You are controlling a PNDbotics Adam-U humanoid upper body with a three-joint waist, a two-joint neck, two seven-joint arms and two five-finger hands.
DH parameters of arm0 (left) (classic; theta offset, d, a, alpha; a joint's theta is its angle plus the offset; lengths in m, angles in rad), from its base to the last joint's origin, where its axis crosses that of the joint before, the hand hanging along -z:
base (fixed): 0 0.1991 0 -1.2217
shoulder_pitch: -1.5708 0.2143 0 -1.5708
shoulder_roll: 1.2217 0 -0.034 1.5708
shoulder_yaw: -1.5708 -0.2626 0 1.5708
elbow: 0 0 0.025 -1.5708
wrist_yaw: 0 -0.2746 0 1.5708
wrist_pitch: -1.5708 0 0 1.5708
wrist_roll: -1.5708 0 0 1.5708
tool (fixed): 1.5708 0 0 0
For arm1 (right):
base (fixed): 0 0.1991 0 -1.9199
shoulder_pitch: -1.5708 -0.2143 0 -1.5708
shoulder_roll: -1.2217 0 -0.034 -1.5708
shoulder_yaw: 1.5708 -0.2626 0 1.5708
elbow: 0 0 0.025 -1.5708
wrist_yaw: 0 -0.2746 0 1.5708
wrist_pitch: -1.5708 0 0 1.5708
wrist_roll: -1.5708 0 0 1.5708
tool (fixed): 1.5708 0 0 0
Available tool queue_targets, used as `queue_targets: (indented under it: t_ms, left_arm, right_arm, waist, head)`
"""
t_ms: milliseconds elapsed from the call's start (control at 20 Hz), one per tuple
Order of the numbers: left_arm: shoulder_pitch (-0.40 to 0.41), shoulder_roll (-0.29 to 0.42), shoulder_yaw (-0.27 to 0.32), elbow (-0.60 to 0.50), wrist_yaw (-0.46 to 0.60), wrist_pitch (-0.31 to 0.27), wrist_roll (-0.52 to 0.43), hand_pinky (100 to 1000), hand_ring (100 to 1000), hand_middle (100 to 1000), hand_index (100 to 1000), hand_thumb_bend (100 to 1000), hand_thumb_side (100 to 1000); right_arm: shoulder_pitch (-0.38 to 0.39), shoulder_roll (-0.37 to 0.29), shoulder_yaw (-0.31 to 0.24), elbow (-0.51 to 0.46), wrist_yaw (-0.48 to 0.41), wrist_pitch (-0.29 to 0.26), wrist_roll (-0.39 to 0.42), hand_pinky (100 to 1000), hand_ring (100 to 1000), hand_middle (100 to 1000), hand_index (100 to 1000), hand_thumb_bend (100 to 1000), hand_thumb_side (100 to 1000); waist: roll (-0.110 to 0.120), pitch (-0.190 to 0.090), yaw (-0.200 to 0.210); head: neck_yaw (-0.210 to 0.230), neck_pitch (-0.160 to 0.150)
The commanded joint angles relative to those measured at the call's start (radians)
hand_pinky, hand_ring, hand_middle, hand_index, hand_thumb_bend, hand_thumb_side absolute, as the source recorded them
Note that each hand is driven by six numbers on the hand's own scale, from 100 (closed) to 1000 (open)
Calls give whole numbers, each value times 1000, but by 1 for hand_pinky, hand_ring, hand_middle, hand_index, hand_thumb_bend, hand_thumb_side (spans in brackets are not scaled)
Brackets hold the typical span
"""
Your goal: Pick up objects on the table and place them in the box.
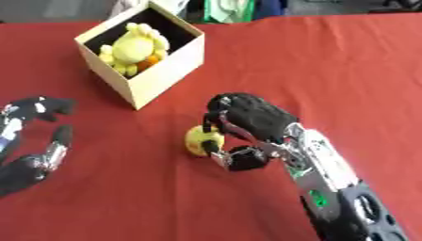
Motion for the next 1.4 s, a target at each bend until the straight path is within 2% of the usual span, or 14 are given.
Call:
queue_targets:
  t_ms: [50,400,750,950,1100,1250,1400]
  left_arm:
    - [-5,12,4,-20,7,1,-1,688,754,661,847,100,775]
    - [-3,13,4,-20,9,1,-2,688,754,661,847,100,774]
    - [-1,9,0,-20,17,-5,-4,688,755,662,847,100,770]
    - [-3,5,-3,-20,23,-10,-4,689,755,662,847,100,770]
    - [-7,3,-3,-20,24,-12,-4,689,755,661,846,100,771]
    - [-13,2,-3,-20,25,-14,-4,688,755,661,846,100,771]
    - [-18,1,-6,-20,24,-16,-6,689,755,661,846,100,774]
  right_arm:
    - [-32,-5,-9,-41,-39,11,-1,762,788,328,521,100,199]
    - [-132,0,-9,-36,-91,15,-6,756,784,330,523,100,207]
    - [-301,60,-9,61,-135,28,-30,750,783,332,522,100,223]
    - [-394,131,-37,152,-99,59,-46,755,787,334,523,100,242]
    - [-467,186,-85,225,-55,101,-50,757,789,330,520,100,250]
    - [-538,230,-126,301,-9,148,-58,757,790,330,520,100,250]
    - [-574,260,-158,373,36,183,-79,757,791,331,522,100,236]
  waist:
    - [-1,-26,-1]
    - [-1,-32,-6]
    - [5,-43,7]
    - [9,-45,20]
    - [10,-40,28]
    - [9,-32,37]
    - [8,-25,45]
  head:
    - [3,-7]
    - [4,-3]
    - [-8,7]
    - [-16,20]
    - [-19,33]
    - [-18,31]
    - [-22,22]
